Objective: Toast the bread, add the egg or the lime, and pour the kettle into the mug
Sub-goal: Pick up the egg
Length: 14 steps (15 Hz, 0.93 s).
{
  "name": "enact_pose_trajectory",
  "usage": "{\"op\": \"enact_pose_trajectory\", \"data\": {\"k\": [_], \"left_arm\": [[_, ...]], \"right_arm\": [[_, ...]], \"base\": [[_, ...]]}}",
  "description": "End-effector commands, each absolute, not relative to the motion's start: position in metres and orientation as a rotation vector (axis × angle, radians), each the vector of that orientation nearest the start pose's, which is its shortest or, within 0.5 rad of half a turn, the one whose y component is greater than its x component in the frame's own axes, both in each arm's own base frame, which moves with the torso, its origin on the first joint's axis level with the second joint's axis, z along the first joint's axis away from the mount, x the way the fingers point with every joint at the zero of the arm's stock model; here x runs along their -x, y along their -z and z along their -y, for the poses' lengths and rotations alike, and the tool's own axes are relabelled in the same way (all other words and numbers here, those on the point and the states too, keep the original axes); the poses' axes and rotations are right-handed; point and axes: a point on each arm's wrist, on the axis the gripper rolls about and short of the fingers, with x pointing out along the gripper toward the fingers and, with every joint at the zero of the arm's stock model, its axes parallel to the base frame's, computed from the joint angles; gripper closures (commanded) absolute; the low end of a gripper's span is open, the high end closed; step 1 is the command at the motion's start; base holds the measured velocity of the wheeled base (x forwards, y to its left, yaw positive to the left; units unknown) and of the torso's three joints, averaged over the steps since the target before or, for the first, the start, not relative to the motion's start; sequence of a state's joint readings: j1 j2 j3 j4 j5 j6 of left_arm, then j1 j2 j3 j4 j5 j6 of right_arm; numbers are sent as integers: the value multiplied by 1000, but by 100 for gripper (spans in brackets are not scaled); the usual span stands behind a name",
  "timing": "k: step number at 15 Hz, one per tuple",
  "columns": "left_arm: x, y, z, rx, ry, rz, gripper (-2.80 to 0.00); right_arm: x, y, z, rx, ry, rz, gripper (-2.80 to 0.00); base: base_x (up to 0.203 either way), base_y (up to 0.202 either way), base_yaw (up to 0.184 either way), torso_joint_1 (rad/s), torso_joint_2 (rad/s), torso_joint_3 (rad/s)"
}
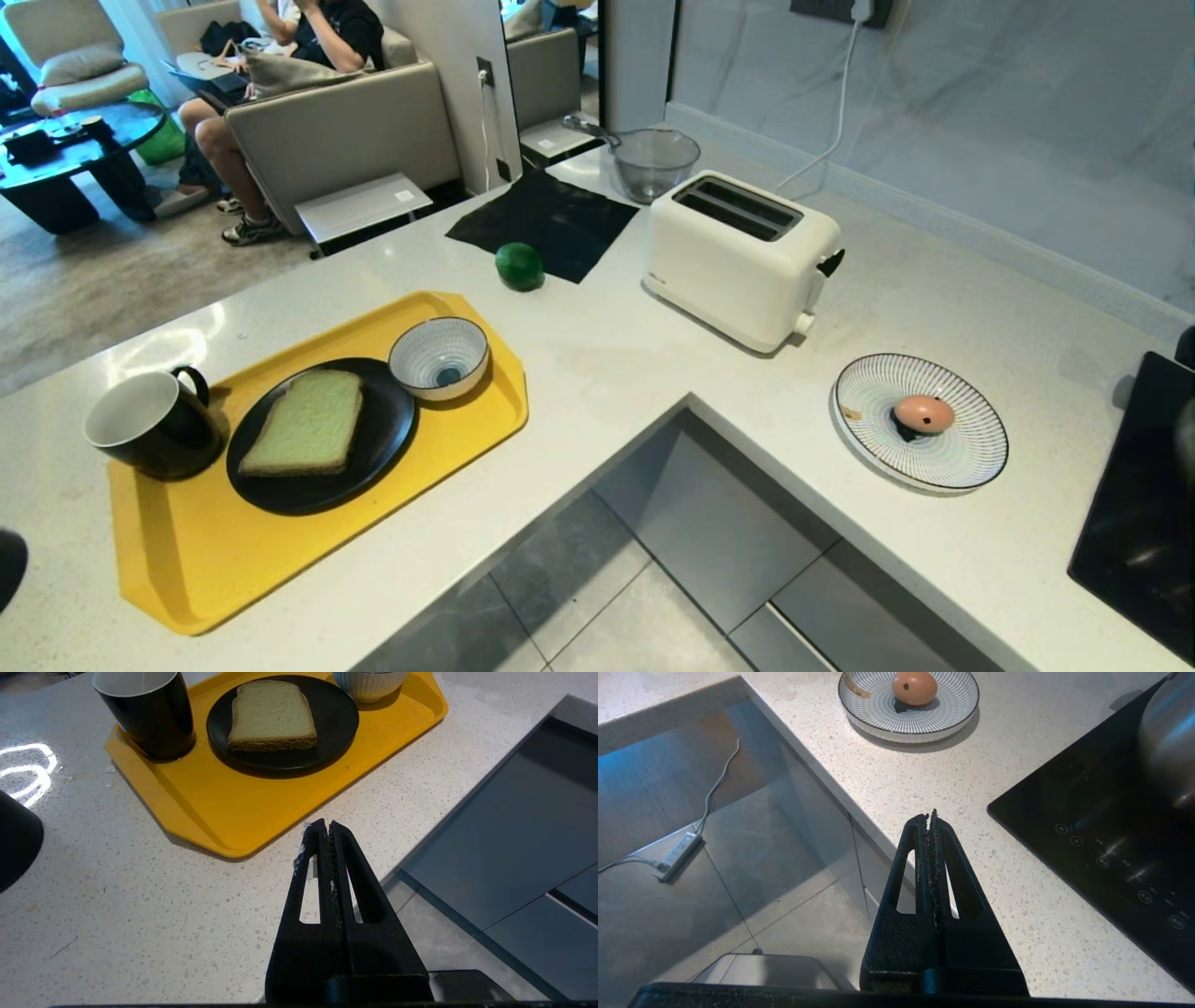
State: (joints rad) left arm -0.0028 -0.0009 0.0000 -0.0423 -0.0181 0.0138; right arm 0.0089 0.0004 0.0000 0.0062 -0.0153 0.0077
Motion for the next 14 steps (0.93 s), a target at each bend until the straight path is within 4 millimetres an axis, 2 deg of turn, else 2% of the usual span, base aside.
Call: {"op": "enact_pose_trajectory", "data": {"k": [1,5,14], "left_arm": [[22,-75,0,-14,21,28,0],[22,-75,0,-14,21,28,0],[22,-75,0,-11,21,28,0]], "right_arm": [[23,-74,1,-8,6,-8,0],[23,-74,1,-8,6,-8,0],[23,-74,1,-6,5,-8,0]], "base": [[0,0,0,176,-307,-136],[0,0,0,158,-302,-132],[0,0,0,4,-3,-2]]}}
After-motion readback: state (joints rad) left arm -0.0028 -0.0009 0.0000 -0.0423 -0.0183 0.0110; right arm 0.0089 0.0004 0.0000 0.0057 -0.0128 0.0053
